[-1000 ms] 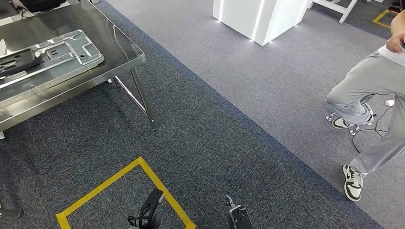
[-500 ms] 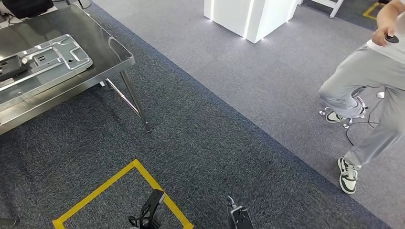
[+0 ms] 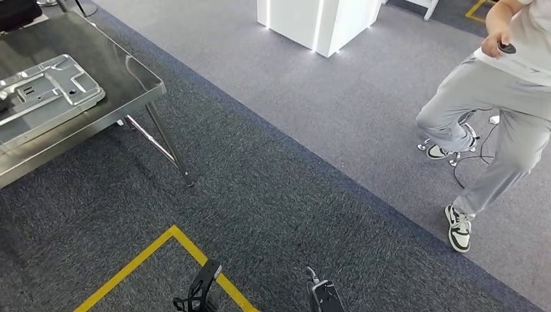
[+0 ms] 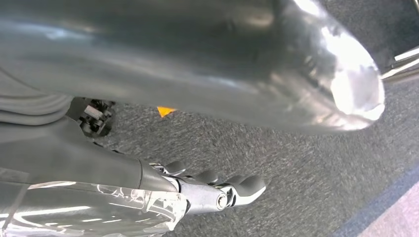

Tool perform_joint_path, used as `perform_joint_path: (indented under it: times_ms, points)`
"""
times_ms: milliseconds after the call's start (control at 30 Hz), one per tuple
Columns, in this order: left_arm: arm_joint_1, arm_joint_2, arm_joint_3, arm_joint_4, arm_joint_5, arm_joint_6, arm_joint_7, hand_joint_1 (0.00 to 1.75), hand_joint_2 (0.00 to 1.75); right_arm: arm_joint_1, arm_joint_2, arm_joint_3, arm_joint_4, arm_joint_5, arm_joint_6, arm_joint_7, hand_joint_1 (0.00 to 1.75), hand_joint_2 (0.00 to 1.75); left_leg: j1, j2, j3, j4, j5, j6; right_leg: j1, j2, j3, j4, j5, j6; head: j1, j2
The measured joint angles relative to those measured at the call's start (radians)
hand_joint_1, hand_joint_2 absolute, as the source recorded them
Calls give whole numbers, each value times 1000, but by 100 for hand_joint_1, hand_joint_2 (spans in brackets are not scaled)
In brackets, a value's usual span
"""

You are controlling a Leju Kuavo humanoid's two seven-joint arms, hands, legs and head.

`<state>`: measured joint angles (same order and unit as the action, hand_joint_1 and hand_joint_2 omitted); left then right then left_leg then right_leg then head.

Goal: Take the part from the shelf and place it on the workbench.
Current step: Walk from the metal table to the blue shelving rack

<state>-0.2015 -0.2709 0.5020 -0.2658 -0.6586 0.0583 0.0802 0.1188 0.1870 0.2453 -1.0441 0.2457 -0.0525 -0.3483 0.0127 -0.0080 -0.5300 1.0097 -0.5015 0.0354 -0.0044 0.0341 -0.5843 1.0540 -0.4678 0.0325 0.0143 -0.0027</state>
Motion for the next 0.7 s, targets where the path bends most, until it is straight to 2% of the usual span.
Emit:
perform_joint_path:
  times_ms: [33,67,133,167,200,233,300,333,367,433,467,500,533,567,600,667,700]
  points:
    - [0,0,0,0,0,0,1,0,0,-2,0,0,0,0,0,0,0,0,1,3,12,-1,-2,4,-2,-8,-20,39,-15,4,2,0]
    - [0,-1,1,0,0,1,2,0,0,-3,0,0,1,0,0,0,0,0,1,7,21,-1,-8,5,-3,-17,-55,99,-34,8,4,0]
    - [0,-1,1,0,-1,1,5,0,0,-3,0,0,4,0,1,0,0,0,1,13,40,-2,-26,5,-6,-25,-144,214,-74,14,6,0]
    - [1,-1,2,0,-1,0,6,0,0,-3,0,0,5,0,1,1,0,0,1,16,53,-2,-37,3,-7,-27,-176,238,-83,15,6,0]
    - [1,-1,2,0,-2,-1,7,0,0,-2,0,0,7,0,1,1,0,0,2,18,68,-2,-49,1,-8,-30,-190,225,-79,15,6,0]
    - [2,-2,2,0,-2,-2,8,0,0,-2,0,0,8,0,1,1,0,0,3,20,87,-3,-63,-1,-9,-34,-188,181,-55,12,6,0]
    - [2,-3,3,0,-3,-3,9,0,0,-3,0,0,11,0,1,1,0,0,2,25,121,-9,-92,-9,-3,-54,-167,57,54,2,9,0]
    - [1,-4,3,0,-3,-4,9,0,0,-3,0,-1,12,0,1,2,0,0,1,27,136,-18,-105,-14,1,-62,-157,15,97,-5,12,0]
    - [0,-4,3,1,-2,-4,10,0,0,-4,0,-1,14,0,1,2,0,0,-1,30,153,-27,-111,-21,5,-65,-150,-11,124,-12,13,0]
    - [-3,-4,4,1,-2,-4,9,0,0,-4,1,0,15,0,1,2,0,0,-2,34,166,-17,-91,-37,4,-54,-127,-26,112,-27,12,0]
    - [-4,-4,4,1,-1,-4,9,0,0,-4,2,0,15,0,1,2,0,0,-2,33,155,22,-67,-42,2,-48,-108,-35,107,-35,10,0]
    - [-6,-4,4,1,0,-4,8,0,0,-5,2,0,16,0,1,1,0,0,-1,29,124,81,-48,-45,1,-43,-87,-44,101,-44,7,0]
    - [-7,-4,4,1,1,-5,7,0,0,-6,3,0,17,0,1,1,0,0,1,24,83,147,-47,-46,0,-38,-64,-52,94,-51,4,0]
    - [-7,-4,5,1,2,-5,6,0,0,-8,3,0,18,0,1,1,0,0,0,21,40,206,-67,-46,2,-32,-44,-60,82,-56,2,0]
    - [-6,-4,5,1,4,-5,4,0,0,-9,3,0,19,0,2,1,0,0,0,18,-1,243,-112,-48,3,-25,-24,-65,69,-59,0,0]
    - [-4,-3,7,1,12,-2,-1,0,0,-10,3,0,21,0,3,2,0,0,0,17,-59,249,-212,-50,5,-8,16,-69,40,-59,-3,0]
    - [-4,-3,10,1,20,2,-6,0,0,-10,3,0,22,0,3,2,0,0,0,17,-76,224,-226,-49,7,0,37,-69,24,-58,-3,0]
